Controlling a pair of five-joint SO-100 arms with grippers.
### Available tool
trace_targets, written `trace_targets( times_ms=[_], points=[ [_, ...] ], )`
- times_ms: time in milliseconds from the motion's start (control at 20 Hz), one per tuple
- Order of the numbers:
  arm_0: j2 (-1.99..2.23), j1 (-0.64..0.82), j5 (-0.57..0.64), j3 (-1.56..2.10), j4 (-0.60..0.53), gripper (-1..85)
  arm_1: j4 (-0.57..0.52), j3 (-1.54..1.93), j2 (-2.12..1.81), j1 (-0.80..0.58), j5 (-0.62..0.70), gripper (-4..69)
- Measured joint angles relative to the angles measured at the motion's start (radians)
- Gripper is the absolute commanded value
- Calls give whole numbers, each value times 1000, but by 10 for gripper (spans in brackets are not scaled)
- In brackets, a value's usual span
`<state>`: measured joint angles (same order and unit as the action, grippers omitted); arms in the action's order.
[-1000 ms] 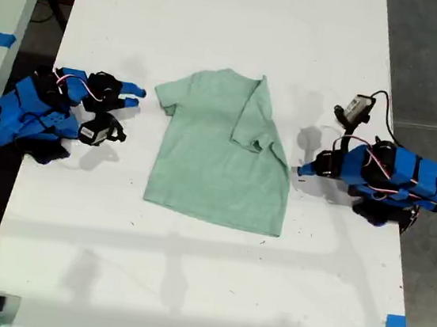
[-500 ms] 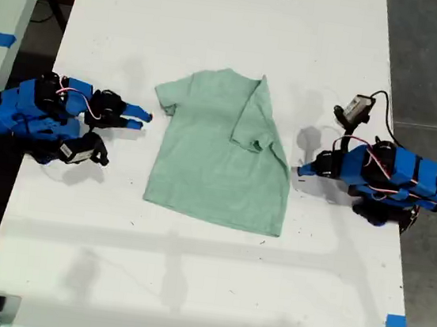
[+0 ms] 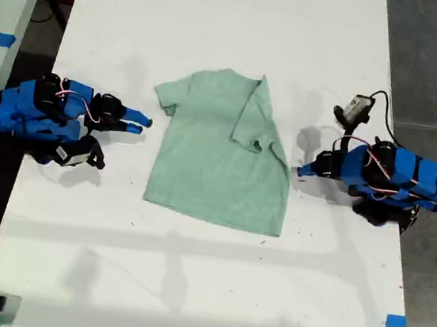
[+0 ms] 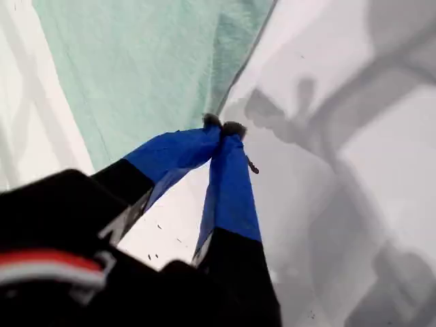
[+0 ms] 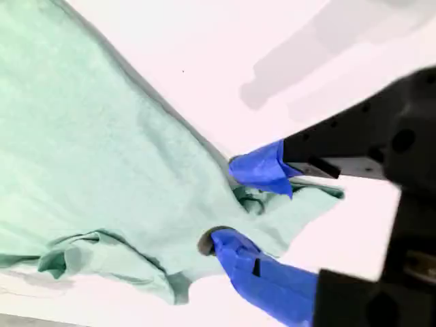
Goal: Fold t shirt
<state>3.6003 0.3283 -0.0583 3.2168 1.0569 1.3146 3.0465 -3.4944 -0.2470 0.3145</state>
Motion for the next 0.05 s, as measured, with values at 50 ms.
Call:
trace_targets(
  times_ms=[50],
  points=[
    [0,25,0,0,0,131,0,0,0,0,0,5]
  ],
)
